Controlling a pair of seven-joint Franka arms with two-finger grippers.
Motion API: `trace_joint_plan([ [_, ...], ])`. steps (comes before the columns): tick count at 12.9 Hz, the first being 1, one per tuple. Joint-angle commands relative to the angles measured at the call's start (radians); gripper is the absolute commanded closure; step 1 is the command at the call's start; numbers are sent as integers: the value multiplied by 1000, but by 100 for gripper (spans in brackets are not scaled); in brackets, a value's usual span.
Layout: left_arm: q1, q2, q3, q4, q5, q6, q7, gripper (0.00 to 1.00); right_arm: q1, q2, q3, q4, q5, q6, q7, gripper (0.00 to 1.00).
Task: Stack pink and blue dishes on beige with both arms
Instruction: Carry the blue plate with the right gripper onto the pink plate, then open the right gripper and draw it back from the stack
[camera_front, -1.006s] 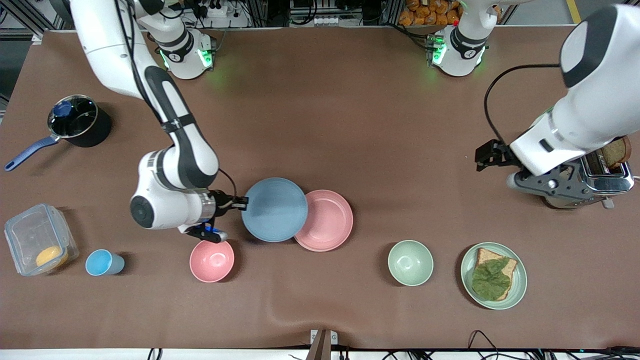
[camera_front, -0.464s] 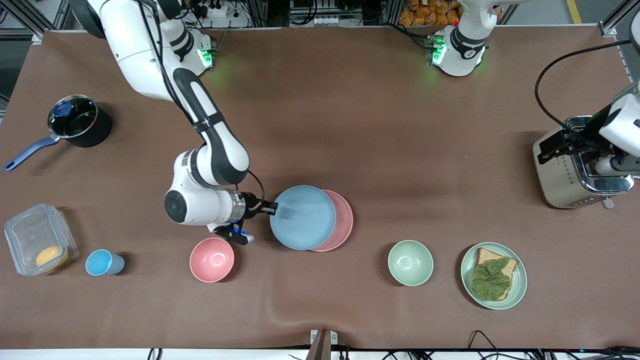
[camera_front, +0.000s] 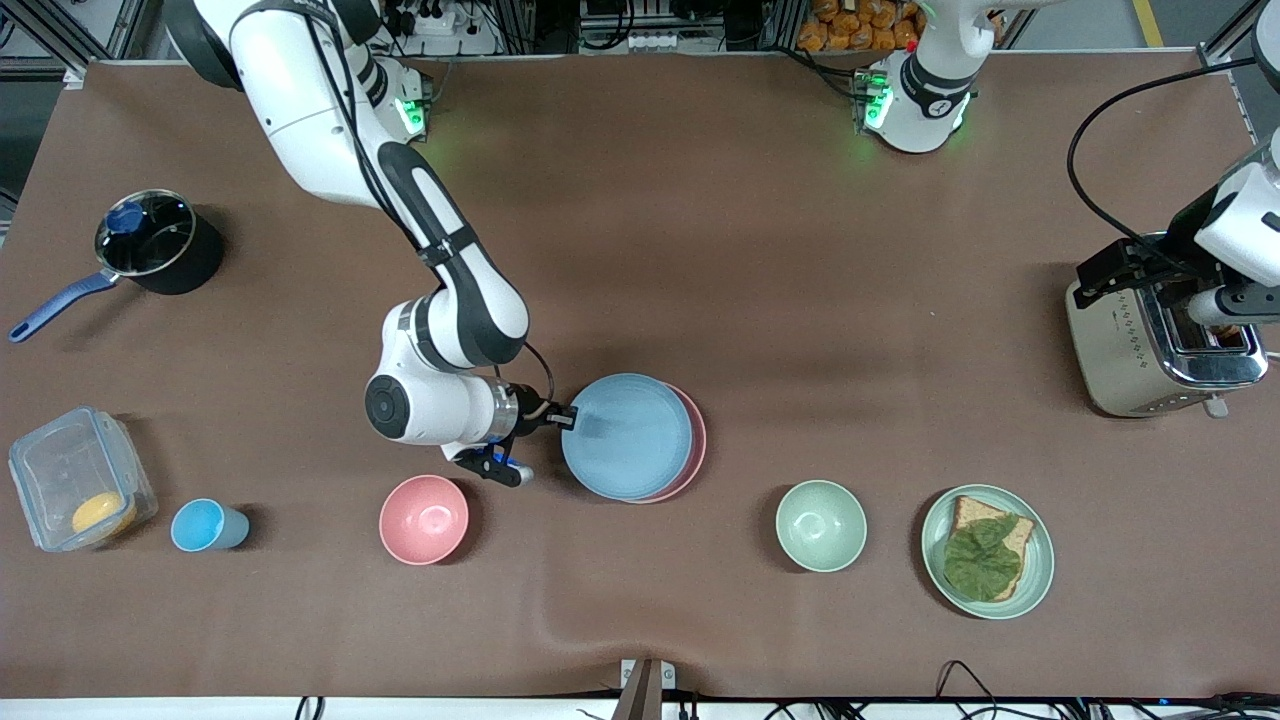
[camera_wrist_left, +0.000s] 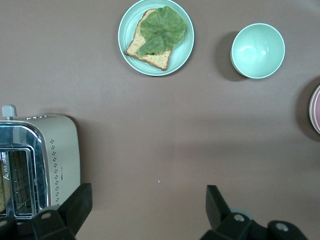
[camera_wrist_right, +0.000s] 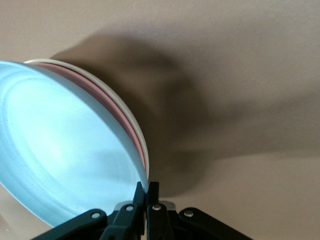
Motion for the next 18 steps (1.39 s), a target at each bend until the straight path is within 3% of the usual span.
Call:
trace_joint_plan([
  [1,-19,-16,6,0,-3,3,-1,0,22,30,-6,34,26,16,18,100],
  [3,-21,-13,-21,16,0,3,-5,0,25,33,-3,36,28,29,18,100],
  [4,-16,-14,-36,14,0,2,-5,0,24,35,-2,43,28,30,18,92],
  [6,-14,-13,-40,17,0,2,-3,0,25,38,-2,46,31,35,17,60],
  [7,-14,-14,-40,17,0,2,-5,0,28,38,-2,51,31,39,17,19],
  [8,-10,-13,-40,16,0,2,-2,0,34,36,-2,52,28,43,6,0],
  [12,-8,-13,-40,16,0,2,2,0,-24,-2,-9,62,15,8,-5,0],
  [14,-7,-13,-40,14,0,2,2,0,-74,-28,-20,62,-9,-118,-46,0],
  [18,-4,-13,-37,14,0,0,9,0,-192,-117,-94,59,-150,-385,-193,0],
])
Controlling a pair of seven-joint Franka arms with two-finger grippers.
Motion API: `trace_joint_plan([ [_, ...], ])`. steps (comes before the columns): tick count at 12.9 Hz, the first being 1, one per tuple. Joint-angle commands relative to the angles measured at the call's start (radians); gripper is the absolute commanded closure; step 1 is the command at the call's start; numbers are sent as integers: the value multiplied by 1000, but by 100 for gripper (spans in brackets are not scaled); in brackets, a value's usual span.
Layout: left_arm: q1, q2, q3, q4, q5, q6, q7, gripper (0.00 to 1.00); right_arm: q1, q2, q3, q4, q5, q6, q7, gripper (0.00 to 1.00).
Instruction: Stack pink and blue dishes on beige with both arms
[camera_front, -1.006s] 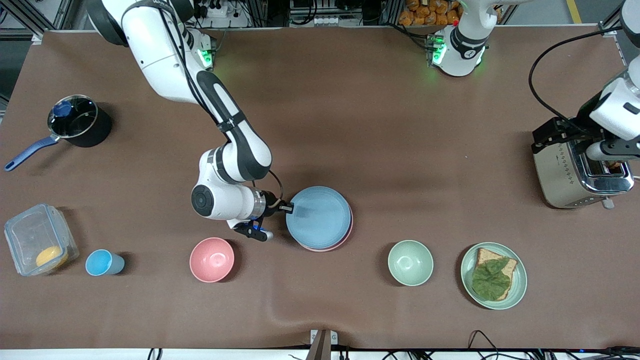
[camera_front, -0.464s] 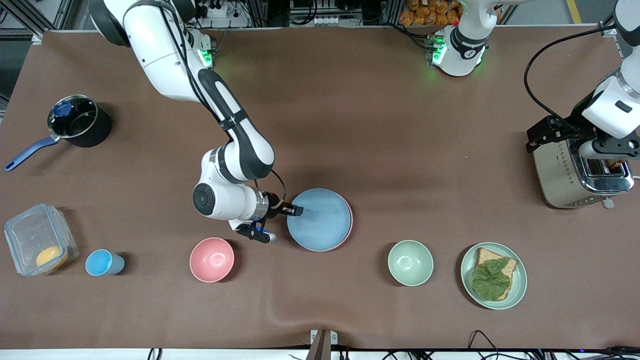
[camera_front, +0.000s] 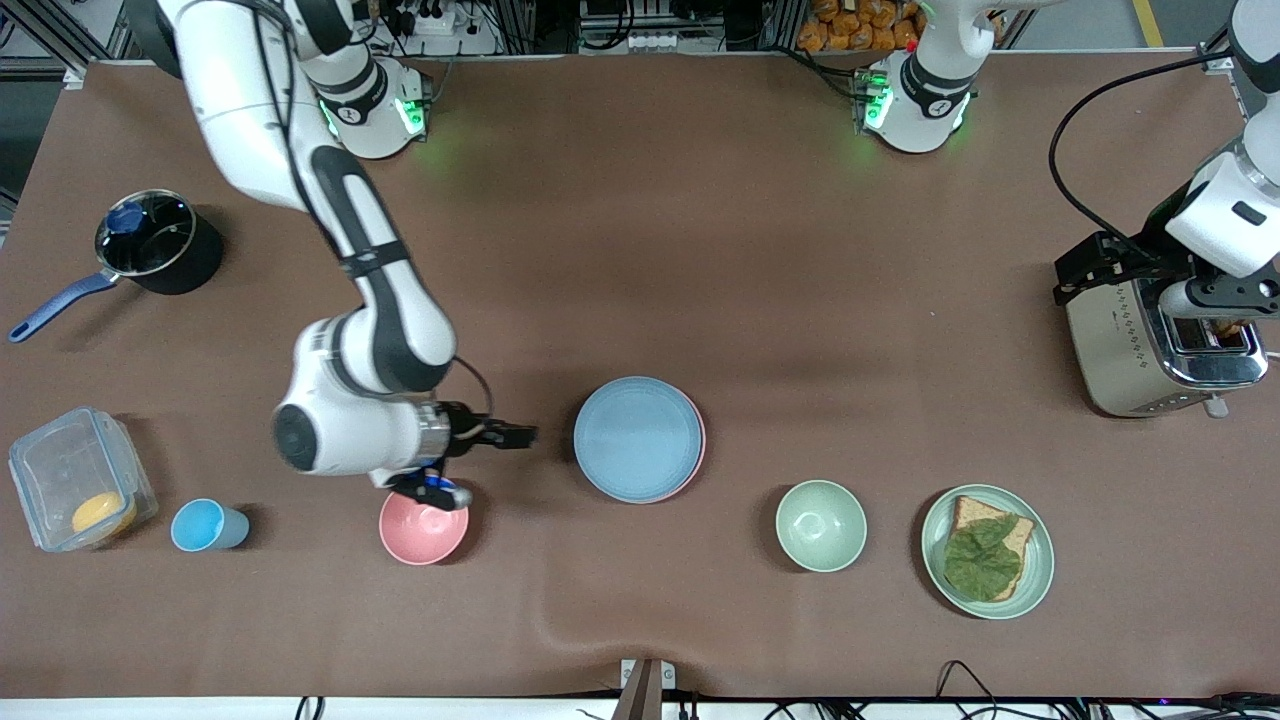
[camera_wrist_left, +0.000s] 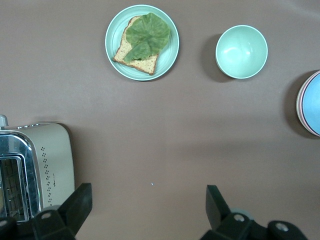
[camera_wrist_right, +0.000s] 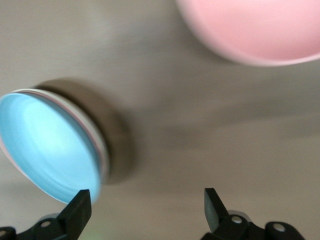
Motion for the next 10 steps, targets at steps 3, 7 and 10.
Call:
trace_joint_plan([
  [3,7,-8,1,3,0,-6,10,0,-177,-96,-22,-33,-173,-200,-193,0],
  [7,5,6,4,6,0,-32,10,0,-257,-148,-22,-39,-368,-259,-280,0],
  [10,15,6,4,9,2,-34,10,0,-250,-277,-21,-109,-500,-256,-278,0],
])
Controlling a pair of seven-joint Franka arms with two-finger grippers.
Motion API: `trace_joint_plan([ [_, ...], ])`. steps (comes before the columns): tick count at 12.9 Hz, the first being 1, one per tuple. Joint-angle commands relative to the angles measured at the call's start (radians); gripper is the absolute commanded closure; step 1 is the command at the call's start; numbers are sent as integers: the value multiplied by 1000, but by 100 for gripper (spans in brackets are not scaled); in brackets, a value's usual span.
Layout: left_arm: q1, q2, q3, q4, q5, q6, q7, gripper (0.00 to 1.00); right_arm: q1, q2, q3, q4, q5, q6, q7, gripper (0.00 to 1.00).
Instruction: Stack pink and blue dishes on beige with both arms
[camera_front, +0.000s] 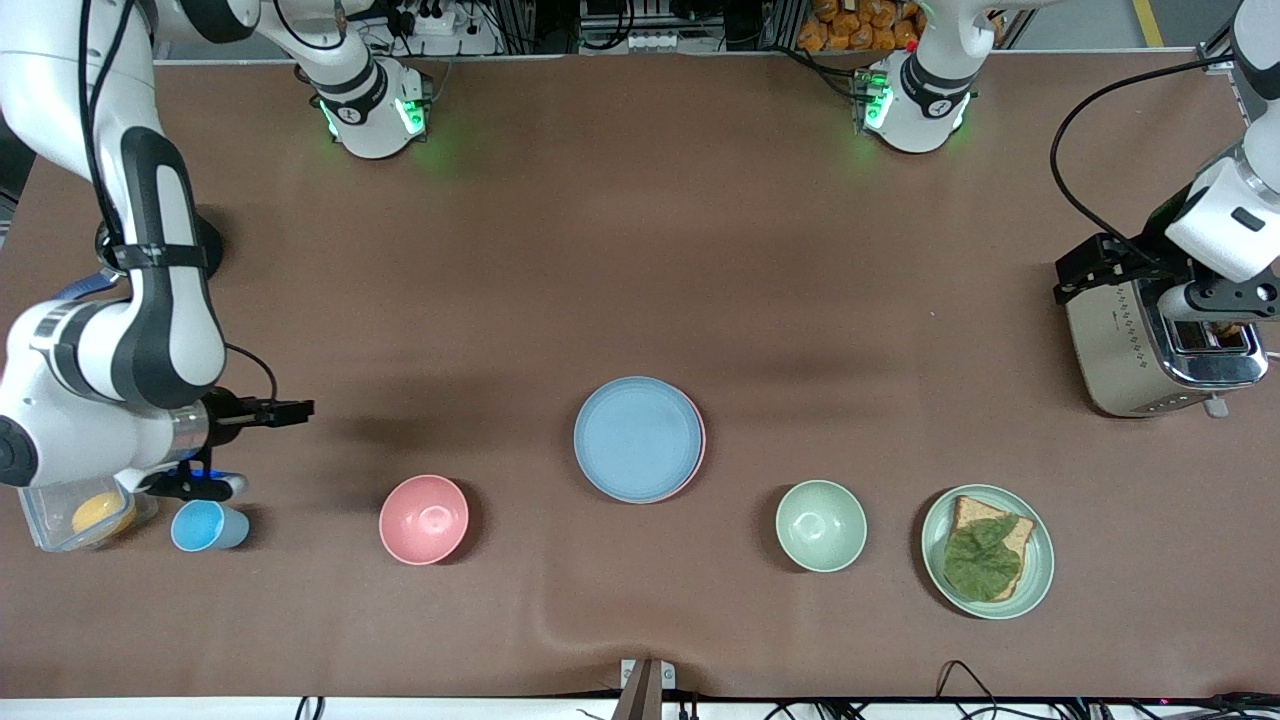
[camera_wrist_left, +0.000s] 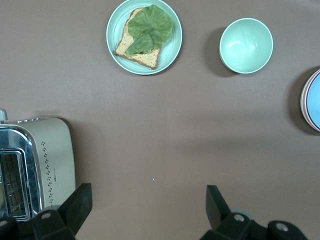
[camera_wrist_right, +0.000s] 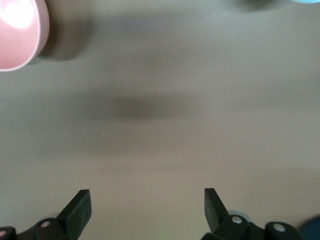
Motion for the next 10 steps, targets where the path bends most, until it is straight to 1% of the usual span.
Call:
trace_joint_plan([
  [1,7,-1,-1,11,3,-16,10,0,7,-206,17,-150,-94,19,4,0],
  [3,5,-1,-4,11,16,-17,10,0,7,-329,17,-214,-111,15,10,0],
  [5,-1,-1,-7,13,17,-17,10,0,1,-411,17,-218,-123,-17,26,0],
  [8,1,-1,-10,14,17,-19,11,0,-13,-491,17,-219,-123,-48,46,0],
  [10,-1,1,-10,16,17,-23,11,0,-25,-520,23,-212,-123,-77,45,0],
])
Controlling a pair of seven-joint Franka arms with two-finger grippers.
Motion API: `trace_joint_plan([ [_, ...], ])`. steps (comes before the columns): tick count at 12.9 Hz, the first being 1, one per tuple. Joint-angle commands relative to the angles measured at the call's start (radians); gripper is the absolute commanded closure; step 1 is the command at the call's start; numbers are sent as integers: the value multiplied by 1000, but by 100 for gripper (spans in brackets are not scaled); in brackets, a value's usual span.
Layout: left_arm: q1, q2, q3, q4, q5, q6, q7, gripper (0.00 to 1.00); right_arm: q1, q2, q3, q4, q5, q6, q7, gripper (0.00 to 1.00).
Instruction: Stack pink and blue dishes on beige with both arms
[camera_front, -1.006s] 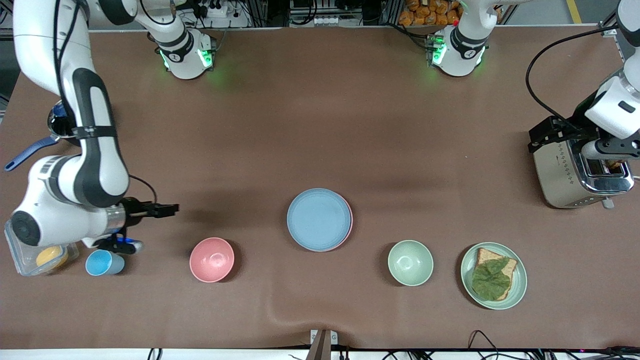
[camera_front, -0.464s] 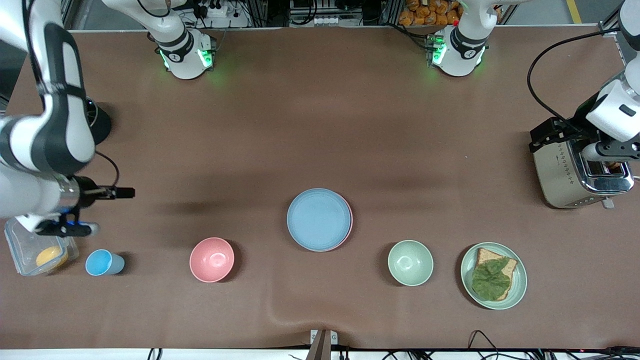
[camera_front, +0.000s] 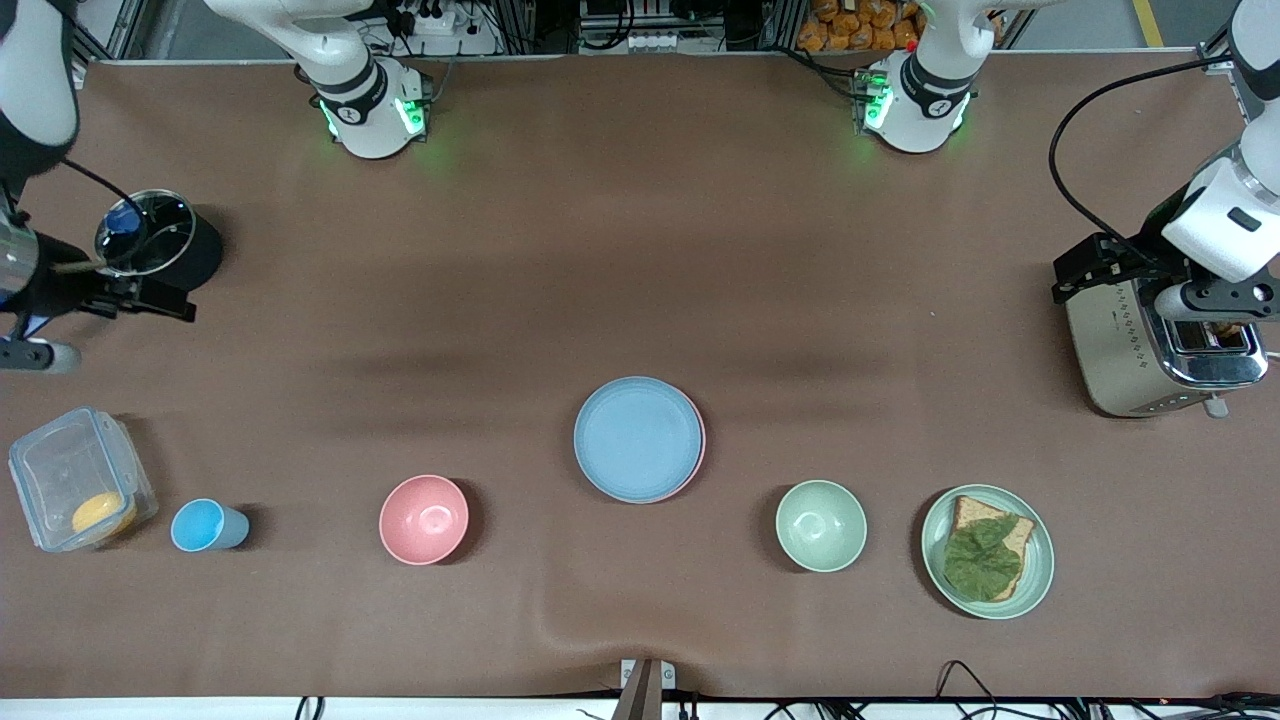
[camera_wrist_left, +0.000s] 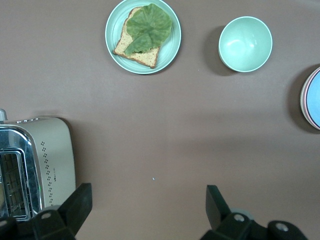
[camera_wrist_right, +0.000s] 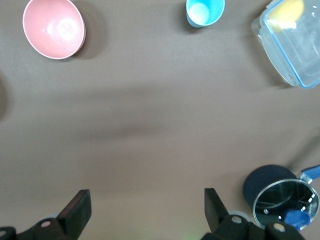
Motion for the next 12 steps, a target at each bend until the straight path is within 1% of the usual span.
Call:
trace_joint_plan([
  [1,-1,-1,-3,14,16,-22,8,0,-20,-48,21,-27,-20,-13,15,0],
  [3,-5,-1,-3,15,17,-26,8,0,-21,-41,28,-8,-17,-17,18,0],
  [5,-7,-1,-3,17,17,-26,8,0,-35,-35,60,18,-20,-15,18,0],
  [8,-7,1,-9,17,15,-26,8,0,-44,-32,62,22,-17,-15,14,0],
  [12,-5,1,-11,18,17,-26,8,0,-27,-27,59,24,-21,-15,20,0],
])
